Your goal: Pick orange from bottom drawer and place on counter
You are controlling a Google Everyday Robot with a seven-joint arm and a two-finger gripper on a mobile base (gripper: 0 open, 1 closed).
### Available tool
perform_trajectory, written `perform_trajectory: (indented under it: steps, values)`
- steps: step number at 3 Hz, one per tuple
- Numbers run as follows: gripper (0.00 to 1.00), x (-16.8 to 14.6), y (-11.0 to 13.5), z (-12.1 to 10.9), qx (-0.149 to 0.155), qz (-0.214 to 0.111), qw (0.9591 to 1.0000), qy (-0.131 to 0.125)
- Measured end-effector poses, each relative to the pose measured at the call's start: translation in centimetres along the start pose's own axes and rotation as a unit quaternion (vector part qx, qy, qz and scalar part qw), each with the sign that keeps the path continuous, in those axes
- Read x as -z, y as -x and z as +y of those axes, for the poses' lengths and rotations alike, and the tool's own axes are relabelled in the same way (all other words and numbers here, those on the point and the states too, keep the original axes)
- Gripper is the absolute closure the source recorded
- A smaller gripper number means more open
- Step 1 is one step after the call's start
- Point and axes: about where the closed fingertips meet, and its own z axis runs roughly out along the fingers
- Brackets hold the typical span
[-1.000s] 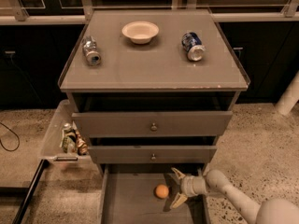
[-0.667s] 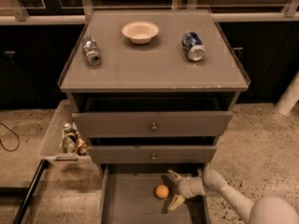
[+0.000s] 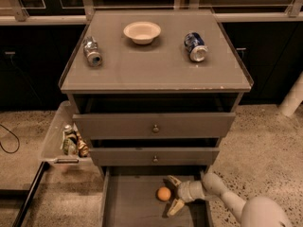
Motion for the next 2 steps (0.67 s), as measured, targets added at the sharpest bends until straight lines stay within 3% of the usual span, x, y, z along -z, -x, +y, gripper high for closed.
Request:
perform_trajectory:
  steps: [2]
  values:
    - [0.00, -1.31, -0.84, -0.37, -0.024, -0.009, 0.9997, 0.001]
